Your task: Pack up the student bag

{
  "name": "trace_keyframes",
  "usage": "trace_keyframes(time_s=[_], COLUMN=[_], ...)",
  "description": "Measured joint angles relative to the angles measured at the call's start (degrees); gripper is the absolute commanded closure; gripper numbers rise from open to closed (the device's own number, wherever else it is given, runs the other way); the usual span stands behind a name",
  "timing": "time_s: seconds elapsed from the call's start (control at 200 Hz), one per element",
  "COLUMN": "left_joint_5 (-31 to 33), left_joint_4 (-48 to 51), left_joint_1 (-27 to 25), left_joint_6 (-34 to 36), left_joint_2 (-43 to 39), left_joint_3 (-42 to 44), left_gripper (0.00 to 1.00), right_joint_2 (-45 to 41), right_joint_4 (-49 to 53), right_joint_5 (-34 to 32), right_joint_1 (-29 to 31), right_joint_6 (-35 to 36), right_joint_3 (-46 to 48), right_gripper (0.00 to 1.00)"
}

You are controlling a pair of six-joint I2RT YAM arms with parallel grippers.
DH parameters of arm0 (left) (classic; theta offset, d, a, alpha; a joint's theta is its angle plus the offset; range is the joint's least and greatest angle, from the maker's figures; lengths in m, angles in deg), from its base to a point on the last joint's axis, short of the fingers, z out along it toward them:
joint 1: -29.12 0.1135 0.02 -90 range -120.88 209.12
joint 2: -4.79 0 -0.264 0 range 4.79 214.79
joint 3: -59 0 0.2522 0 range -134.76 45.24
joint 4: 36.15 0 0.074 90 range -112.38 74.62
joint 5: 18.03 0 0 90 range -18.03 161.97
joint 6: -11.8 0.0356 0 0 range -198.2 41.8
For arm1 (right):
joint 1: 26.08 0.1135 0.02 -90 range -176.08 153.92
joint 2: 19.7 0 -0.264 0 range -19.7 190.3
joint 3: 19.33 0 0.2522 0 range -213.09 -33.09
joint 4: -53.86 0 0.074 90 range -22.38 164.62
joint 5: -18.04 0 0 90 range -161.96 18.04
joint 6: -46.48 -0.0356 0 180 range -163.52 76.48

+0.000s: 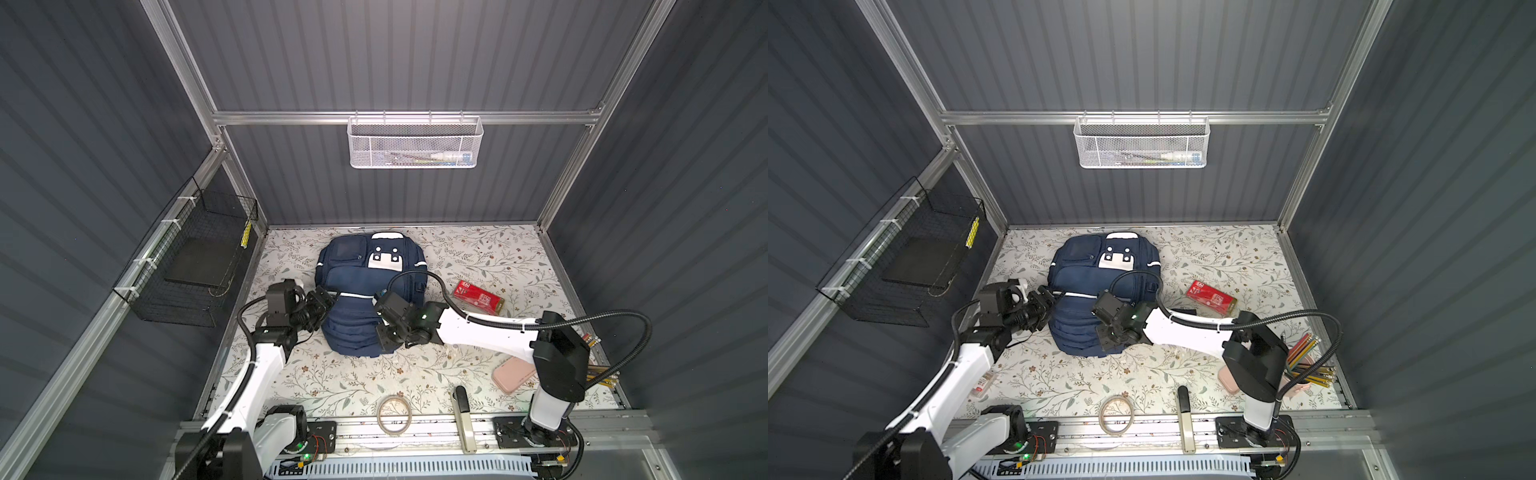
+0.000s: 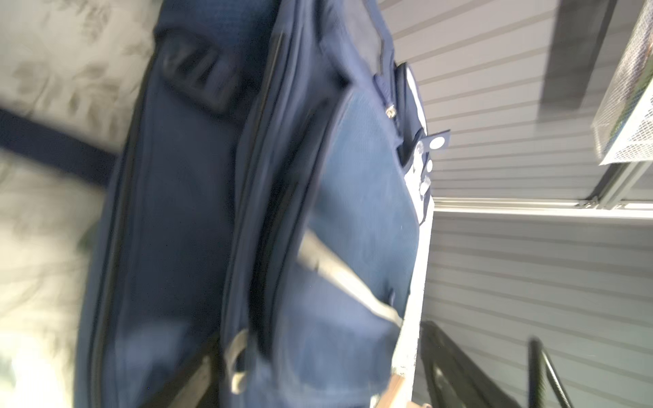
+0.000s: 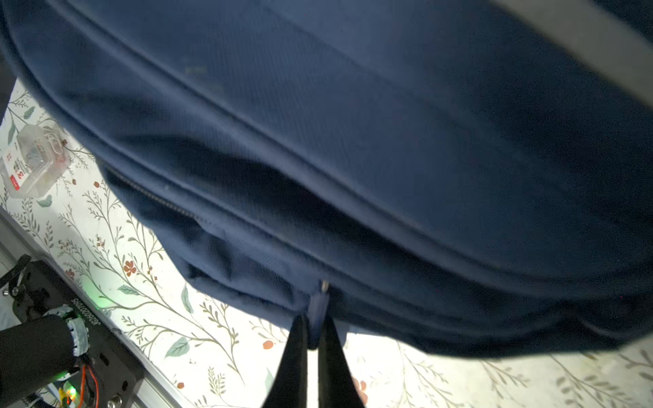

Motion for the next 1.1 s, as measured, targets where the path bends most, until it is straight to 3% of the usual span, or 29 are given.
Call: trace_keyframes(time_s=[0.095, 0.165, 0.36, 0.55, 0.615, 0.69, 0.745, 0.81, 0.886, 0.956, 1.011, 1.071, 1.101], left_joint_5=[2.34, 3.87, 3.30, 7.58, 8.94, 9.81, 10.47, 10.99, 11.89, 12.17, 12.48, 12.76, 12.74], left_joint_4=[1.16, 3.13, 2.64, -4.68, -6.97, -7.85, -7.82, -7.91, -7.96, -7.58, -7.34, -7.26, -7.30], left_joint_1=[-4.31, -6.88, -6.36, -19.76, -21.88, -22.27, -22.29, -22.32, -22.32, -22.32, -22.29, -22.23, -22.18], left_joint_6=[-3.65, -4.92, -5.97, -13.29, -14.80, -15.10, -15.37, -15.02, -14.51, -14.16, -13.33, -12.81, -12.41], left_joint_2=[-3.43, -5.07, 0.90, 4.94, 6.38, 8.76, 10.12, 10.64, 10.32, 9.81, 9.55, 9.53, 9.68], left_joint_3=[4.83, 5.95, 1.95, 2.01, 2.01, 1.81, 1.75, 1.73, 1.70, 1.70, 1.70, 1.70, 1.70], left_gripper=[0.20, 0.26, 0.29, 0.29, 0.38, 0.61, 0.71, 0.78, 0.78, 0.70, 0.69, 0.77, 0.93], right_joint_2=[1.97, 2.73, 1.86, 0.09, 0.09, 0.09, 0.11, 0.00, -1.14, -3.34, -5.09, -6.84, -7.43], right_joint_4=[-0.02, -0.28, -2.51, -4.55, -5.16, -5.27, -5.14, -5.14, -6.08, -6.93, -7.21, -7.48, -7.54], right_joint_5=[0.09, 0.04, 0.26, 0.55, 0.79, 0.74, 0.26, -0.04, -0.04, -0.33, -0.52, -0.68, -0.72], right_joint_1=[0.46, 0.66, 0.87, 1.36, 1.70, 2.27, 2.40, 2.19, 1.84, 1.31, 0.72, 0.22, 0.04], right_joint_6=[-0.92, -1.14, -1.25, -0.39, 0.11, 0.66, 0.72, 0.70, 0.68, 0.72, 0.76, 1.07, 1.18], right_joint_3=[-0.92, -1.07, 0.04, 1.92, 2.05, 2.03, 2.03, 2.36, 4.46, 7.21, 8.61, 9.77, 10.14], right_gripper=[1.00, 1.00, 1.00, 1.00, 1.00, 1.00, 1.00, 1.00, 1.00, 1.00, 1.00, 1.00, 1.00])
